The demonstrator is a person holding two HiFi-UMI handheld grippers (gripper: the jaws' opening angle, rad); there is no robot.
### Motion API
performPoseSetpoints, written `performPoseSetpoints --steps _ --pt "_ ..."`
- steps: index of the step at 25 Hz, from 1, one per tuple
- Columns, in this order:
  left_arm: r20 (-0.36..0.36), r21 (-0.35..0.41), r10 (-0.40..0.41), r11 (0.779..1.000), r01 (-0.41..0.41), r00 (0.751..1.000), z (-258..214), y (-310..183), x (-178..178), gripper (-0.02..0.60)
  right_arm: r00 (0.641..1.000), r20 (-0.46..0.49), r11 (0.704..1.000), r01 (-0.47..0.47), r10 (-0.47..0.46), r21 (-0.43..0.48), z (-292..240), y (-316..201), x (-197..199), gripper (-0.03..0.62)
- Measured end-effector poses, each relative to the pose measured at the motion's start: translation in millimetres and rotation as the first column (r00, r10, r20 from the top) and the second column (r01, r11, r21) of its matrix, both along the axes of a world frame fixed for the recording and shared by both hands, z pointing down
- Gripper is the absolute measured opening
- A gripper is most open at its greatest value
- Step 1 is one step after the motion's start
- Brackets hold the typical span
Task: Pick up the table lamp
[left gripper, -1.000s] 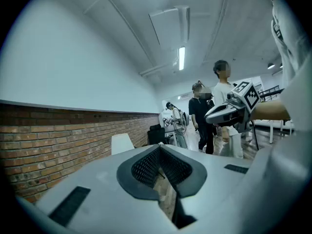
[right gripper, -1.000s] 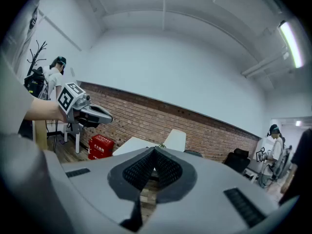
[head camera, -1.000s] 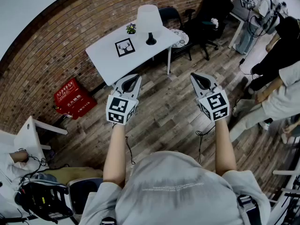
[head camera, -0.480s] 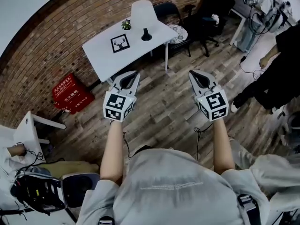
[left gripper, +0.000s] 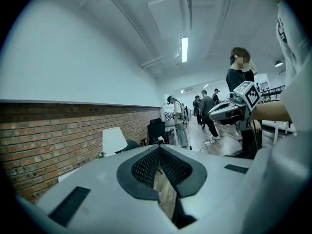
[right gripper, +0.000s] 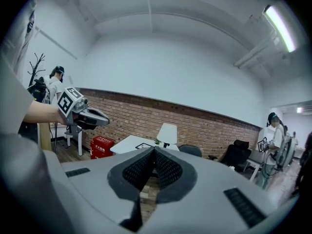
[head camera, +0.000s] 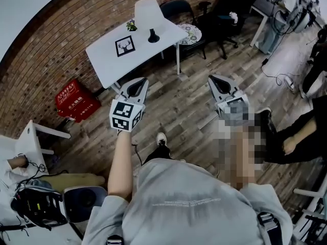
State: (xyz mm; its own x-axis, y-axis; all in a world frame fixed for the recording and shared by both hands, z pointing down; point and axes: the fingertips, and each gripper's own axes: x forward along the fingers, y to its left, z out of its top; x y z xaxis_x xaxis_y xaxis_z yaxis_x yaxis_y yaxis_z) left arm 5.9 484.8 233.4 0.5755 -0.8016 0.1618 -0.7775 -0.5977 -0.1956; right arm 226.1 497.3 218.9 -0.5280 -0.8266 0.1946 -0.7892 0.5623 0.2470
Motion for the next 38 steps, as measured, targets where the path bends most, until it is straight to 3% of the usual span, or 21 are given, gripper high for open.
performPoseSetpoints --steps 4,8,12,15,21,26,29,35,38 --pt "0.013 -0.003 0.009 1.000 -0.009 1.000 0 -21 17 0.014 1.000 0.015 1.000 -0.009 0.009 0.006 -2 -21 18 0.002" --pt "0.008 -0.004 0.012 1.000 -0.012 1.000 10 -37 7 0.014 1.000 0.028 1.000 -0.009 0.009 0.009 4 -37 7 0.000" --pt "-0.001 -0.012 0.003 1.000 -0.003 1.000 23 -92 4 0.014 1.000 0.021 1.000 0.004 -0.004 0.003 14 -87 -2 0.000" --pt "-0.015 -0.006 -0.016 1.000 0.016 1.000 28 -163 9 0.014 1.000 0.007 1.000 0.013 -0.013 -0.014 22 -153 3 0.000" --pt "-0.010 -0.026 0.005 1.000 -0.005 1.000 47 -347 33 0.012 0.999 -0.008 0.998 0.031 -0.031 -0.057 39 -340 22 0.000" --pt "-0.004 -0.029 0.053 0.998 -0.053 0.999 61 -402 25 0.012 0.999 -0.010 0.998 0.036 -0.037 -0.045 53 -396 5 0.002" --pt "-0.016 -0.032 0.021 0.999 -0.021 1.000 67 -455 8 0.012 0.999 -0.006 0.998 0.041 -0.041 -0.041 58 -448 -7 0.002" --pt "-0.046 -0.087 -0.052 0.995 0.048 0.998 83 -640 -54 0.014 0.998 -0.013 0.996 0.054 -0.055 -0.068 64 -629 -65 0.002" --pt "-0.049 -0.115 -0.051 0.992 0.045 0.998 94 -707 -70 0.017 0.999 -0.001 0.995 0.039 -0.039 -0.090 72 -699 -81 0.002"
